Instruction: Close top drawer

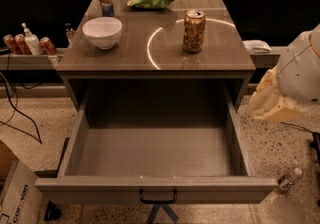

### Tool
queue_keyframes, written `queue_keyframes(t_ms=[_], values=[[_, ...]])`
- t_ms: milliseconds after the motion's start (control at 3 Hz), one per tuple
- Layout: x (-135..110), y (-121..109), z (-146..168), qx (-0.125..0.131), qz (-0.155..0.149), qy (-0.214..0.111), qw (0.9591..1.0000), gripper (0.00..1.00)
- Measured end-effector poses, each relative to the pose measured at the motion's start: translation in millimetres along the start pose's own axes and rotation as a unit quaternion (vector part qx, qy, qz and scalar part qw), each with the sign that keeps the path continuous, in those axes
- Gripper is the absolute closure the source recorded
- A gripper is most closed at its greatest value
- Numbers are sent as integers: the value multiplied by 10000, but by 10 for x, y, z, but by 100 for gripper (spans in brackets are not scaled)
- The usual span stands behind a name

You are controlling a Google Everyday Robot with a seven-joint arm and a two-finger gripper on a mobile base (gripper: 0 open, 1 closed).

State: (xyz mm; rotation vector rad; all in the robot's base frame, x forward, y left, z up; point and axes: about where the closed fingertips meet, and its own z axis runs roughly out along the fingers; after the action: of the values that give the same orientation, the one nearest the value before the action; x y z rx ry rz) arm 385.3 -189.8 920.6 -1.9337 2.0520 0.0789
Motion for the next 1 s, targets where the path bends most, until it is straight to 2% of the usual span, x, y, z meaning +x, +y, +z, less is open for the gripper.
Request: queue_keyframes(t_ms=[667, 1000], values=[[-138, 276, 461, -369, -435, -311, 9979, 100], [-162, 500, 765, -513, -580, -508, 9957, 100]])
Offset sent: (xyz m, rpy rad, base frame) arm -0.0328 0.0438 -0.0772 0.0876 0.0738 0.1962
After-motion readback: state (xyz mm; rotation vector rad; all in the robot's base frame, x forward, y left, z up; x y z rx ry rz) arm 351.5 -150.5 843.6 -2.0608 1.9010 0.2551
